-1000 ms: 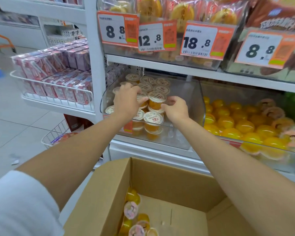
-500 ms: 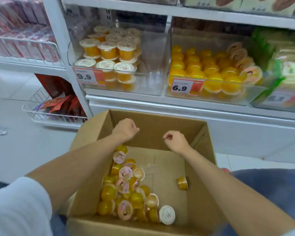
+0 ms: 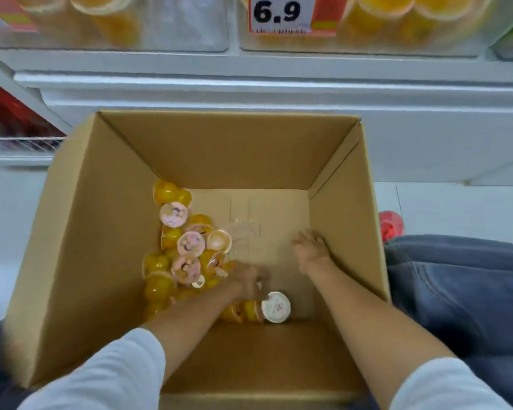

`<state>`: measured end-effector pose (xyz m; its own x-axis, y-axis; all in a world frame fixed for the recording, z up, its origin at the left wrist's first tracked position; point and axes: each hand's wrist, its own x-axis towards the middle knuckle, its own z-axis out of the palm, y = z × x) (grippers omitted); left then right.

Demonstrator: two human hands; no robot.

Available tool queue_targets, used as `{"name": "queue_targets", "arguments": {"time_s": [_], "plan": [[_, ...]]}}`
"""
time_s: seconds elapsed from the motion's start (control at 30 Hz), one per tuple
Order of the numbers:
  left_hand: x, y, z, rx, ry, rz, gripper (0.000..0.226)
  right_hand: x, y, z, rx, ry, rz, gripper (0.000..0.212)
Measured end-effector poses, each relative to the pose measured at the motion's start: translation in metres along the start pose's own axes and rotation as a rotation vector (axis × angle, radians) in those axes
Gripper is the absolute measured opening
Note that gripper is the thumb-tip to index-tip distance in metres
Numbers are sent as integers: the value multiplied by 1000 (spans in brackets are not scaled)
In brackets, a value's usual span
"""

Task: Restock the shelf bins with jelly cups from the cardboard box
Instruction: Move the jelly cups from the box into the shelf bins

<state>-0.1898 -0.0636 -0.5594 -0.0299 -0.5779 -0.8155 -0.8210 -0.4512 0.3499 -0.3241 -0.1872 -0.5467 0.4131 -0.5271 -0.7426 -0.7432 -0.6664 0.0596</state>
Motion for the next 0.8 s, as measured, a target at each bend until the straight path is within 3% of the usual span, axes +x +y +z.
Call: {"name": "queue_targets", "arguments": {"time_s": [0.17,0.37,0.5,0.67,0.8], "plan": [[20,0,43,438,41,148,74,7,4,17,-110,27,16,56],[32,0,51,418,81,156,80,15,2,31,-142,171,25,48],[38,6,52,230,94,98,56,20,0,32,-143,146,36,47],[39,5,33,-417,196,-39,21,19,-3,24,107,154,88,51],[39,-4,-1,-662,337,-82,39,20,-8,11,599,98,314,48]]}}
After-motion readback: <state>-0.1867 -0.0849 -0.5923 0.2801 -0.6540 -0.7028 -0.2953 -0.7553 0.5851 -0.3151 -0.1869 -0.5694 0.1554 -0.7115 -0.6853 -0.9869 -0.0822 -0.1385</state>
